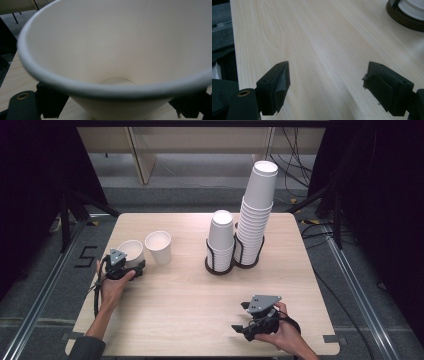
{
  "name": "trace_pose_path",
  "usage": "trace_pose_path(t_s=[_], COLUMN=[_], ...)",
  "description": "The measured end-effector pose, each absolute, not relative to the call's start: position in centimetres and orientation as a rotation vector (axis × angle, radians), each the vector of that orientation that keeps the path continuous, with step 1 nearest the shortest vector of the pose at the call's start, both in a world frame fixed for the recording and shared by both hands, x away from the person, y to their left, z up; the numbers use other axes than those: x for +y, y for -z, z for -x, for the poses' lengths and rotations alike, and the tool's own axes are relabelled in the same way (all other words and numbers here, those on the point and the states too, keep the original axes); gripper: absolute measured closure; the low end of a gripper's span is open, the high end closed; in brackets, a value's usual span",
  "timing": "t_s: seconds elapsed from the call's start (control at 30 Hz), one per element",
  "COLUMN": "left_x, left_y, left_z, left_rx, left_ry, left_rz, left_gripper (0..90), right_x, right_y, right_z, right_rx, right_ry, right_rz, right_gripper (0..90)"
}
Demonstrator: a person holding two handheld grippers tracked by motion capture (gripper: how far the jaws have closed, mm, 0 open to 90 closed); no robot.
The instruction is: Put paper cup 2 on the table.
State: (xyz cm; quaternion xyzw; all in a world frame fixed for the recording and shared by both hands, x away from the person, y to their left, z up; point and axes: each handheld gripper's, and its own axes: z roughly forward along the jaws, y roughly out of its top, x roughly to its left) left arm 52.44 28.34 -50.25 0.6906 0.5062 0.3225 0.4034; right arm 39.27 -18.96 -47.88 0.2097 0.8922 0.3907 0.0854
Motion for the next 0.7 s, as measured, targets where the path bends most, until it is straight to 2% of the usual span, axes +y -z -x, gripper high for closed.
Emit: trace_pose_path(t_s=[0.27,0.7], left_x=[28.6,26.9], left_y=[49.3,48.9], left_z=[-51.3,-46.5], left_rx=[1.253,1.264], left_ry=[-0.809,-0.795], left_rz=[-1.766,-1.757], left_gripper=[14.6,14.6], right_x=[-19.1,-19.5], right_y=[47.7,47.7], right_z=[-39.3,-38.9], right_rx=[2.648,2.629], right_ry=[-1.169,-1.176], right_rz=[-0.621,-0.651], right_gripper=[20.6,20.6])
